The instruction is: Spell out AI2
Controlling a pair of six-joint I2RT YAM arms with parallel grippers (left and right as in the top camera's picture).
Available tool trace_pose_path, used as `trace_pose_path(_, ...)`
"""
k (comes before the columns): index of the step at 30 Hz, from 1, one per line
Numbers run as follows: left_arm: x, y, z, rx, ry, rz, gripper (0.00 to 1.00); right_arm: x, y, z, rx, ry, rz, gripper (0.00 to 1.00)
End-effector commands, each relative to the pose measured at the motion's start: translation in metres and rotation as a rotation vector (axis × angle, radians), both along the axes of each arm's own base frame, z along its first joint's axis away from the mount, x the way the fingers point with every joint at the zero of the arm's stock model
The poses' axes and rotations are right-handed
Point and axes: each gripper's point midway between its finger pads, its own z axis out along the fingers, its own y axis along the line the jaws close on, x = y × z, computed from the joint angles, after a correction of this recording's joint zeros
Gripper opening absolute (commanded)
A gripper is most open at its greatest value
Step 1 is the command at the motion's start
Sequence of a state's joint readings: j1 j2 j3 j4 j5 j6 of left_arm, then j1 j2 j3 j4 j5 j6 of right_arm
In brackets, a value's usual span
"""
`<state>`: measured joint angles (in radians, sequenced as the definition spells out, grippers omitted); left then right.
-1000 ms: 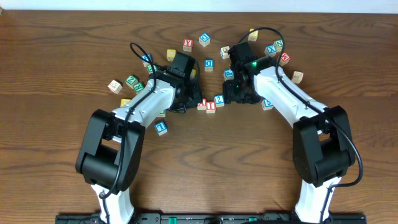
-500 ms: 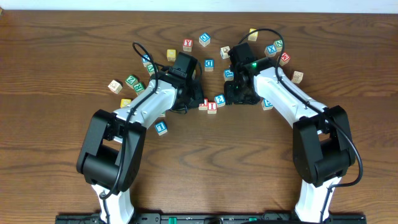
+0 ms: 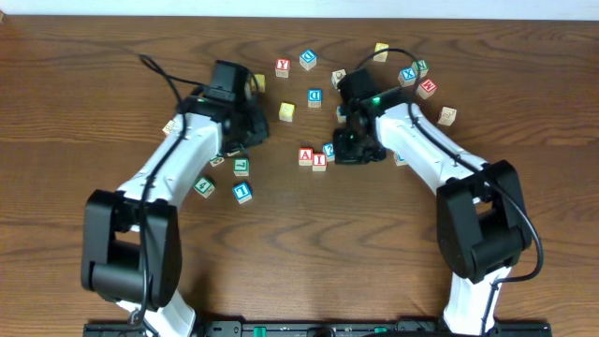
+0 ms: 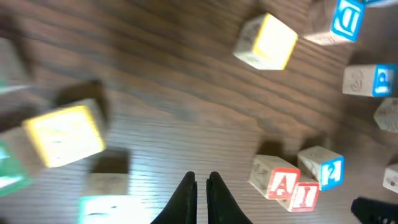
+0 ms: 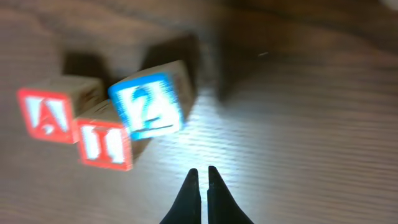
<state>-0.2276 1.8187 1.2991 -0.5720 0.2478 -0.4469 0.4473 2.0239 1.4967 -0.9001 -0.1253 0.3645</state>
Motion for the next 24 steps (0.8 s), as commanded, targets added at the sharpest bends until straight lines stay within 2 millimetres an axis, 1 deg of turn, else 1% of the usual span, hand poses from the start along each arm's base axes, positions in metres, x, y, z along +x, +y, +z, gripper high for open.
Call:
trace_pose_path(1, 0.001, 0.013, -0.002, 0.052, -0.004, 0.013, 0.07, -0.008, 0.020, 0.017, 0.034, -0.024, 0.024, 0.01)
trace_pose_path(4, 0.004, 0.021, -0.003, 0.099, -0.014, 0.034, 0.08, -0.016, 0.032, 0.016, 0.035, -0.019, 0.042, 0.01)
trace_pose_path(7, 0.005, 0.026, -0.003, 0.126, -0.020, 0.045, 0.08, -0.022, 0.043, 0.016, 0.036, -0.024, 0.063, 0.01)
trace_pose_path(12, 0.006, 0.028, -0.003, 0.135, -0.023, 0.049, 0.08, -0.023, 0.049, 0.012, 0.020, -0.043, 0.039, 0.01)
trace_pose_path(18, 0.009, 0.043, -0.004, 0.149, -0.022, 0.086, 0.08, -0.025, 0.059, -0.001, 0.017, -0.036, 0.049, 0.01)
trace_pose_path(24, 0.009, 0.056, -0.005, 0.151, -0.010, 0.115, 0.08, -0.025, 0.060, -0.011, 0.009, -0.025, 0.052, 0.01)
